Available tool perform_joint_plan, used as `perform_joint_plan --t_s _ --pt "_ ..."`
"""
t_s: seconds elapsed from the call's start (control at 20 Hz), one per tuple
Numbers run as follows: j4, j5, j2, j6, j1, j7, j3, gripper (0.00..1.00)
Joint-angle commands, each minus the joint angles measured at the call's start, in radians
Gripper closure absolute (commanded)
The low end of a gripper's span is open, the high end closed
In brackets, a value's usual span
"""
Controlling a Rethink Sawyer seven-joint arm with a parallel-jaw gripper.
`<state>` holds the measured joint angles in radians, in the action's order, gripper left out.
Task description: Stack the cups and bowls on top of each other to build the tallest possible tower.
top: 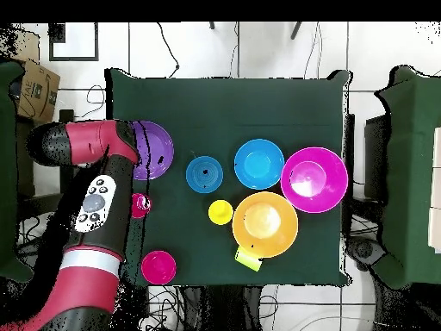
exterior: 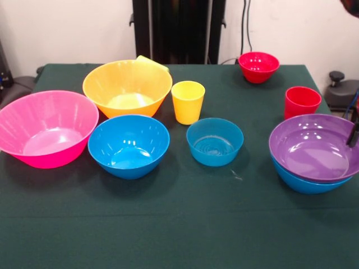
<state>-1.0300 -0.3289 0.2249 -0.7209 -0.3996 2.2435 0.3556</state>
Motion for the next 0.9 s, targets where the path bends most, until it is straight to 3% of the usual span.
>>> perform_joint_plan --t_s 0.05,0.5,0.9 --pt "0.082 -0.028 0.042 -0.119 0.011 0.164 -0.066 0.00" --pt "0.094 -0.035 0.062 -0.158 0.017 0.156 -0.064 0.00" --pt "-0.071 -0.005 0.183 -0.135 0.074 0.015 -0.093 0.00"
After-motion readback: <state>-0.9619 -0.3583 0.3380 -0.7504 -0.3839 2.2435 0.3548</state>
